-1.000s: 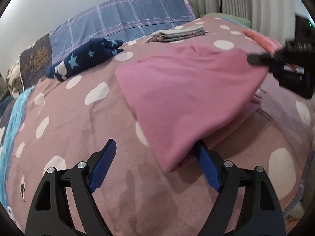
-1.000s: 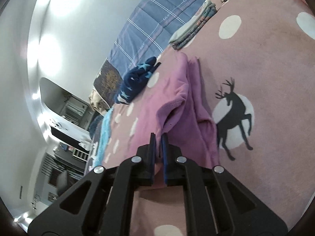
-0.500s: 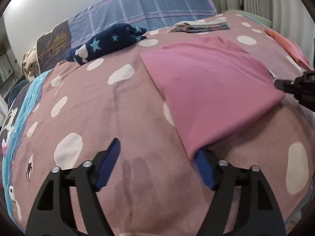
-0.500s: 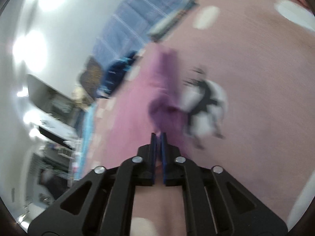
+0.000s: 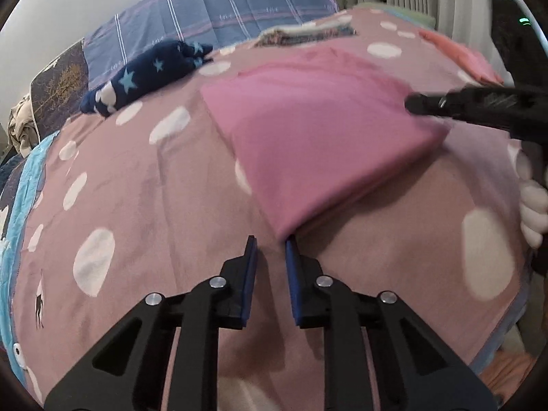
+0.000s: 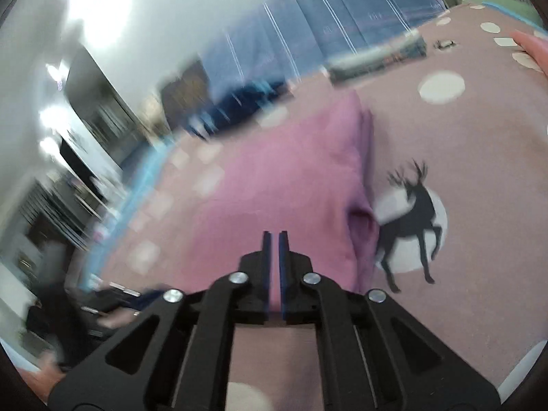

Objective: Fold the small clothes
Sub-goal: 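Lay the folded edge down and open both grippers, then move both open grippers to the folded pink shirt's edge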

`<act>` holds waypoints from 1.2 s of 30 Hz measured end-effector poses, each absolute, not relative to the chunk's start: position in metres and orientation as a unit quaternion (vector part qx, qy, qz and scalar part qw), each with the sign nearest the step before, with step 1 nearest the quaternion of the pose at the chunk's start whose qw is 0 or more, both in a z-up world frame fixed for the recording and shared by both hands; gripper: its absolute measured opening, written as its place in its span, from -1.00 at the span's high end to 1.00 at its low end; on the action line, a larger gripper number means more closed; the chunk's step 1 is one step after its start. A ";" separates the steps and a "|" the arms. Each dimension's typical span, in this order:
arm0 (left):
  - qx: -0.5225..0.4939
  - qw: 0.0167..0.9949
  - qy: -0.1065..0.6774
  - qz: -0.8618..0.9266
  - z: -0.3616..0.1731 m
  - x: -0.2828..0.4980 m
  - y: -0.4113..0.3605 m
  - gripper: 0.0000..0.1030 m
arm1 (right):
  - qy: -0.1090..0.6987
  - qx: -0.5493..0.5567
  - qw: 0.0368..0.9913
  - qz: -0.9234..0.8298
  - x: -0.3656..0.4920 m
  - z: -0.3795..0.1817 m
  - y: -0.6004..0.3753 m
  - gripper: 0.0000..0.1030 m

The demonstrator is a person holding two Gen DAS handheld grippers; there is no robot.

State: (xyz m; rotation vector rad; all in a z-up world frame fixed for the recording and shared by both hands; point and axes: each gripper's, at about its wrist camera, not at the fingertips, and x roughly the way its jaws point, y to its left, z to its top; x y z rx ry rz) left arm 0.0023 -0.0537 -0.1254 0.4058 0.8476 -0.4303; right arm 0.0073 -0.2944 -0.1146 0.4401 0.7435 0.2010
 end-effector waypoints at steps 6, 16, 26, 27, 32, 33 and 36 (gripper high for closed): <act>0.147 0.879 0.389 -0.232 -0.107 0.002 -0.037 0.63 | 0.377 0.234 0.892 0.084 0.006 -0.135 -0.309 0.99; 0.091 0.882 0.380 -0.264 -0.094 0.064 -0.077 0.30 | 0.381 0.207 0.897 0.085 0.002 -0.134 -0.302 0.92; 0.039 0.867 0.409 -0.283 -0.119 0.074 -0.071 -0.05 | 0.308 0.169 0.933 0.082 0.024 -0.065 -0.333 0.27; 0.041 0.868 0.407 -0.282 -0.119 0.074 -0.070 -0.05 | 0.310 0.156 0.934 0.086 0.042 -0.059 -0.337 0.25; 0.022 0.889 0.359 -0.282 -0.088 0.075 -0.057 -0.11 | 0.358 0.181 0.912 0.090 0.120 -0.066 -0.357 0.21; 0.028 0.895 0.351 -0.275 -0.083 0.081 -0.055 -0.15 | 0.369 0.191 0.905 0.088 0.135 -0.070 -0.360 0.19; 0.037 0.894 0.365 -0.257 -0.088 0.105 -0.054 -0.17 | 0.399 0.204 0.891 0.076 0.172 -0.082 -0.362 0.13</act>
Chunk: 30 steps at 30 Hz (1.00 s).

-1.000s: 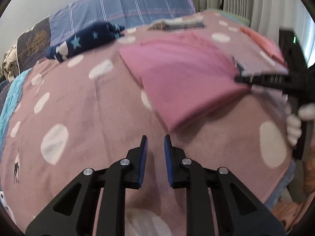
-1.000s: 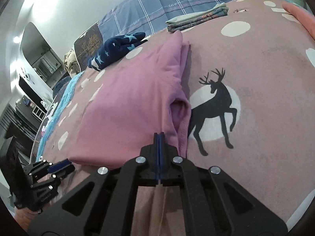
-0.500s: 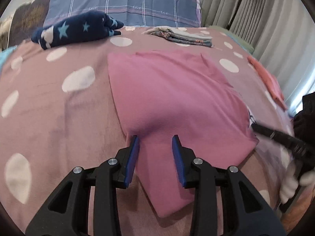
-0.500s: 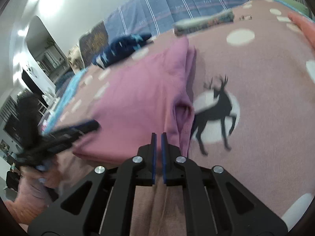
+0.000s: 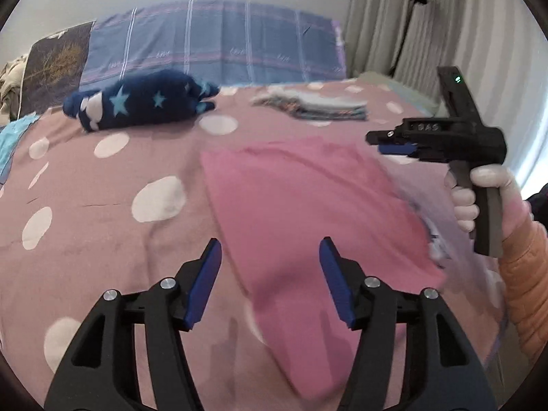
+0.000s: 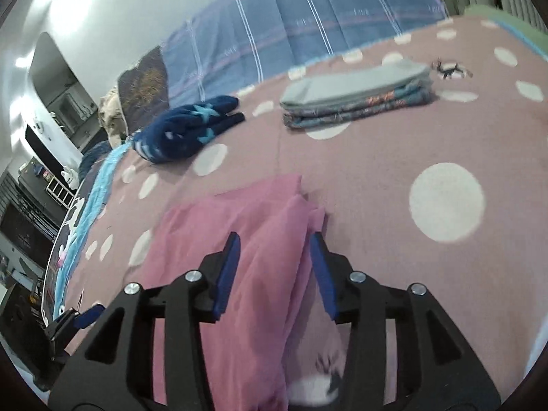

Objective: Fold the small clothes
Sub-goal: 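Move both open grippers to the folded pink shirt's edge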

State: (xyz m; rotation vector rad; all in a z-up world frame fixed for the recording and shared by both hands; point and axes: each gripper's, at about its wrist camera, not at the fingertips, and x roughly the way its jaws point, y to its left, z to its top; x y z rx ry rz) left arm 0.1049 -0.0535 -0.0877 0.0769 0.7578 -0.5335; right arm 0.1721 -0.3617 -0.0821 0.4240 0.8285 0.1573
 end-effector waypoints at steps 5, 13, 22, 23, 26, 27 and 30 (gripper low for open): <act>-0.005 0.876 0.415 -0.247 -0.115 0.143 -0.050 -0.17 | 0.426 0.183 0.884 0.069 0.201 -0.099 -0.352 0.10; -0.032 0.870 0.419 -0.259 -0.126 0.143 -0.047 -0.17 | 0.283 0.220 0.919 0.167 0.172 -0.055 -0.352 0.90; -0.030 0.876 0.413 -0.250 -0.125 0.136 -0.045 -0.18 | 0.367 0.145 0.919 0.029 0.196 -0.117 -0.373 0.53; -0.028 0.877 0.412 -0.247 -0.124 0.135 -0.045 -0.17 | 0.360 0.151 0.920 0.027 0.193 -0.115 -0.375 0.50; -0.029 0.881 0.405 -0.242 -0.114 0.136 -0.042 -0.17 | 0.335 0.140 0.931 0.033 0.176 -0.094 -0.371 0.50; -0.034 0.882 0.402 -0.245 -0.108 0.139 -0.040 -0.17 | 0.333 0.137 0.932 0.044 0.172 -0.090 -0.368 0.50; -0.031 0.886 0.397 -0.237 -0.095 0.157 -0.040 -0.17 | 0.325 0.143 0.925 0.137 0.157 -0.078 -0.348 0.50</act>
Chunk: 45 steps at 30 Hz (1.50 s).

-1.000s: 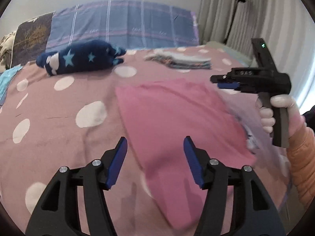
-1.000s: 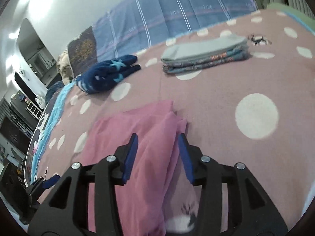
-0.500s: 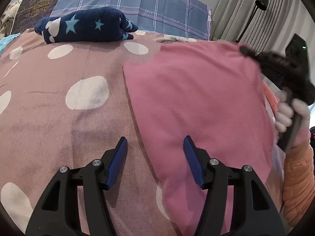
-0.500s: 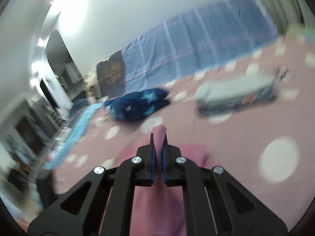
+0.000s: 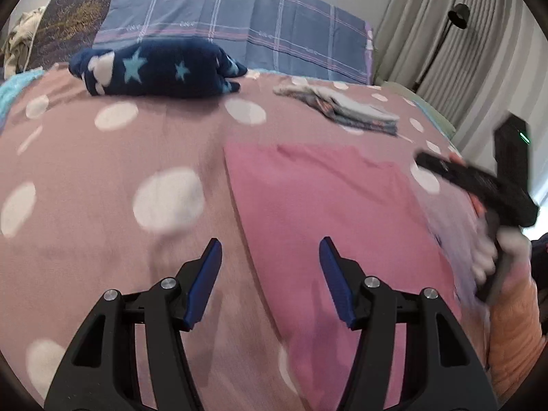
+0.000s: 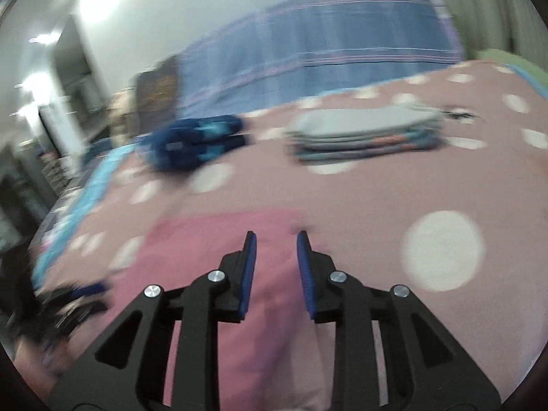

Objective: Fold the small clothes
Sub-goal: 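Move both open grippers to the folded pink shirt's edge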

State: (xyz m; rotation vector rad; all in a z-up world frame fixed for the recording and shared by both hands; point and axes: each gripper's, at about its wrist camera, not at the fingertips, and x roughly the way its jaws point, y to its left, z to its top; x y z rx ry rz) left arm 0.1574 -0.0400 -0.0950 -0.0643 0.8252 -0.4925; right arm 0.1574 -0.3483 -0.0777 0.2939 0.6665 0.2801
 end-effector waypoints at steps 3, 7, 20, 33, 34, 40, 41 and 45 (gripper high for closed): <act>-0.018 0.884 0.400 -0.240 -0.089 0.187 -0.049 -0.17 | 0.333 0.135 0.910 0.206 0.158 -0.082 -0.325 0.42; 0.024 0.879 0.438 -0.186 -0.121 0.231 -0.065 -0.04 | 0.403 0.076 0.904 0.119 0.180 -0.125 -0.314 0.52; 0.037 0.883 0.400 -0.242 -0.096 0.169 -0.059 -0.07 | 0.365 0.139 0.915 0.106 0.138 -0.094 -0.353 0.03; 0.015 0.857 0.432 -0.281 -0.118 0.154 -0.061 -0.23 | 0.434 0.227 0.857 0.160 0.111 -0.127 -0.371 -0.11; 0.010 0.854 0.435 -0.284 -0.119 0.155 -0.060 -0.23 | 0.435 0.229 0.855 0.163 0.111 -0.128 -0.372 -0.12; -0.011 0.846 0.445 -0.293 -0.127 0.164 -0.058 -0.32 | 0.443 0.255 0.838 0.190 0.124 -0.135 -0.373 -0.14; -0.013 0.845 0.446 -0.295 -0.127 0.164 -0.058 -0.33 | 0.444 0.255 0.837 0.193 0.127 -0.135 -0.373 -0.14; -0.022 0.838 0.452 -0.305 -0.128 0.171 -0.060 -0.34 | 0.449 0.251 0.833 0.203 0.136 -0.135 -0.370 -0.14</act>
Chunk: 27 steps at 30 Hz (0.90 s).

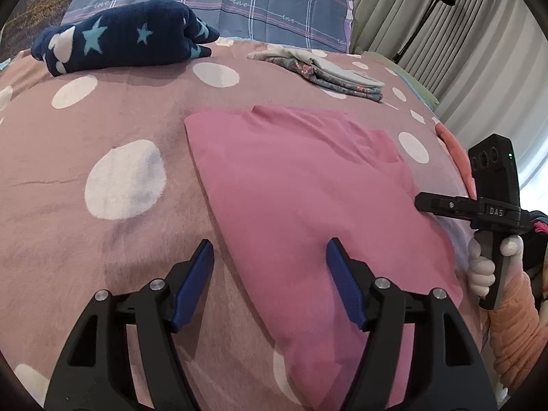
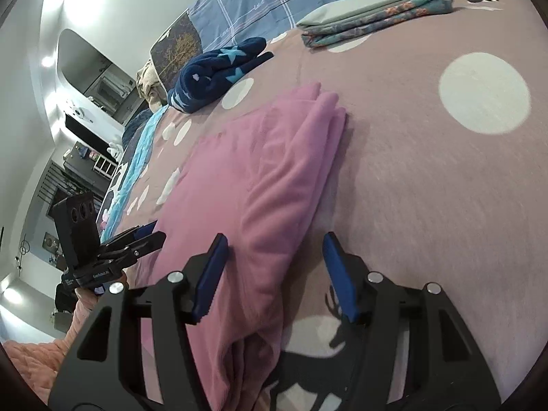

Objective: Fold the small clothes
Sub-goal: 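Move both open grippers to the folded pink shirt's edge, then grasp the shirt's edge with the left gripper while the right gripper grasps it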

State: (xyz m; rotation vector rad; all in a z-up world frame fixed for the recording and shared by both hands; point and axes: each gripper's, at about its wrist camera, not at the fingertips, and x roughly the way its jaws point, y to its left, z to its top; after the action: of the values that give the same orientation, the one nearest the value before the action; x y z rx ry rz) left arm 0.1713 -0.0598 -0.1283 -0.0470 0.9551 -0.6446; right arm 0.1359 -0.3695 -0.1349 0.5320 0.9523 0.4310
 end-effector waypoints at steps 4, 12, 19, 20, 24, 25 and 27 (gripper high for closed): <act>-0.025 0.834 0.455 -0.312 -0.130 0.177 -0.063 -0.35 | 0.451 0.257 0.829 0.210 0.143 -0.136 -0.370 -0.15; -0.038 0.829 0.454 -0.325 -0.132 0.182 -0.064 -0.46 | 0.443 0.247 0.834 0.218 0.142 -0.137 -0.367 -0.16; -0.056 0.816 0.454 -0.353 -0.134 0.187 -0.062 -0.46 | 0.456 0.238 0.825 0.235 0.128 -0.136 -0.371 -0.16; -0.060 0.816 0.454 -0.353 -0.134 0.190 -0.063 -0.46 | 0.457 0.242 0.823 0.236 0.131 -0.138 -0.371 -0.16; -0.060 0.813 0.455 -0.357 -0.136 0.200 -0.072 -0.45 | 0.455 0.247 0.820 0.245 0.152 -0.140 -0.364 -0.16; -0.056 0.813 0.455 -0.359 -0.136 0.202 -0.075 -0.45 | 0.456 0.248 0.818 0.247 0.157 -0.140 -0.362 -0.16; -0.049 0.812 0.455 -0.362 -0.136 0.206 -0.079 -0.45 | 0.459 0.251 0.814 0.252 0.171 -0.141 -0.358 -0.16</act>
State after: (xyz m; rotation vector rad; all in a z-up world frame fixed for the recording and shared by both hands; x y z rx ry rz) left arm 0.2058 -0.0786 -0.1360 -0.1050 0.9707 -0.7722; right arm 0.1715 -0.3577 -0.1412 0.5348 0.9794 0.5380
